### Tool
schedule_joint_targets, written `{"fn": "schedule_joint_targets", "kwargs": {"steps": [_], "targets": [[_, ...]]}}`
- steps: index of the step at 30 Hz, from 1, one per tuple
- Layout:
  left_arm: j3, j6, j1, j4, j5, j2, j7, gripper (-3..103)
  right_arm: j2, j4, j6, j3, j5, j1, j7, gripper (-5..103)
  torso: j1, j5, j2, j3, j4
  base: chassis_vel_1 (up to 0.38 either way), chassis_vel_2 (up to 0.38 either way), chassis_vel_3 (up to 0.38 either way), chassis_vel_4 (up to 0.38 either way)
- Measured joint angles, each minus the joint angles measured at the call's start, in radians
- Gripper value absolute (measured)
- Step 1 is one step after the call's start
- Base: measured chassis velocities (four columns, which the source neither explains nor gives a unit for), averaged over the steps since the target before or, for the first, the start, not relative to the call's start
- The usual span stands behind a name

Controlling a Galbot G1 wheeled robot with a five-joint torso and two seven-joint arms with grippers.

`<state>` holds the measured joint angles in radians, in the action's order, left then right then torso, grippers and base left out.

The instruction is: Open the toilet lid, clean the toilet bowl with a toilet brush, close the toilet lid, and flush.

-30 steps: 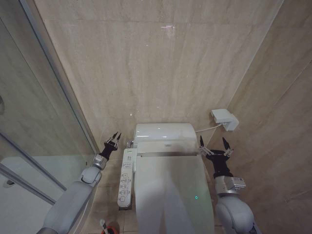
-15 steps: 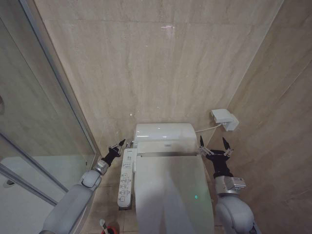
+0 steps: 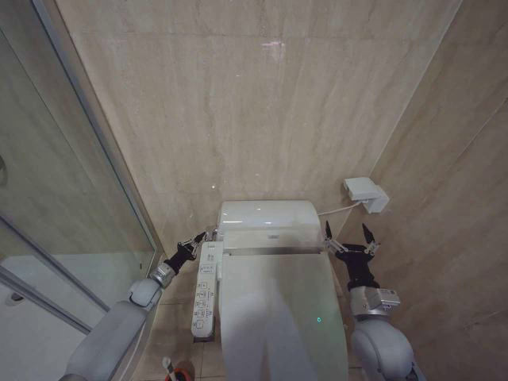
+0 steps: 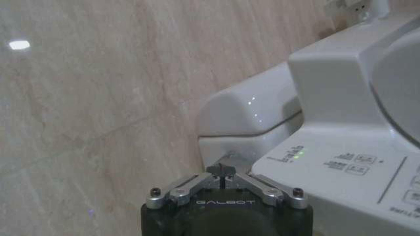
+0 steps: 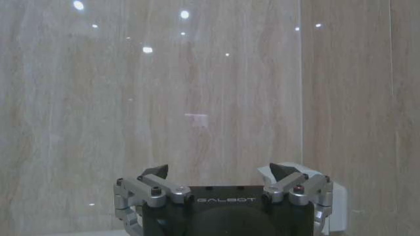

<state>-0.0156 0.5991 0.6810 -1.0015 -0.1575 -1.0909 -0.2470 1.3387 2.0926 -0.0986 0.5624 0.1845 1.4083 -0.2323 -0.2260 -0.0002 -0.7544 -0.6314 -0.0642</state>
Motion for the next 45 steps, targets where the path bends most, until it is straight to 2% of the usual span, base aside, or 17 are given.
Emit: {"fn": "schedule_joint_targets", "kwargs": {"steps": [9,20,25,34,45], "targets": [[0.003,0.004,-0.004,-0.017,0.01,0.024,0.002,0,0.0,0.0,0.0,0.0,0.0,0.0,0.0,100,0.0,0.0001,0.0,0.0,0.0004,0.0,0.0,0.0,0.0],[0.031,0.015,-0.009,-0.006,0.012,0.016,-0.006,0,0.0,0.0,0.0,0.0,0.0,0.0,0.0,100,0.0,0.0,0.0,0.0,0.0,0.0,0.0,0.0,0.0],[0.036,0.018,-0.011,0.01,0.013,0.012,-0.017,0,0.0,0.0,0.0,0.0,0.0,0.0,0.0,100,0.0,0.0002,0.0,0.0,0.0006,0.0,0.0,0.0,0.0],[0.038,0.036,-0.026,0.059,0.011,0.003,-0.05,0,0.0,0.0,0.0,0.0,0.0,0.0,0.0,100,0.0,0.0002,0.0,0.0,0.0002,0.0,0.0,0.0,0.0],[0.048,0.042,-0.059,0.101,0.007,-0.011,-0.058,0,0.0,0.0,0.0,0.0,0.0,0.0,0.0,100,0.0,0.0,0.0,0.0,0.0,0.0,0.0,0.0,0.0]]}}
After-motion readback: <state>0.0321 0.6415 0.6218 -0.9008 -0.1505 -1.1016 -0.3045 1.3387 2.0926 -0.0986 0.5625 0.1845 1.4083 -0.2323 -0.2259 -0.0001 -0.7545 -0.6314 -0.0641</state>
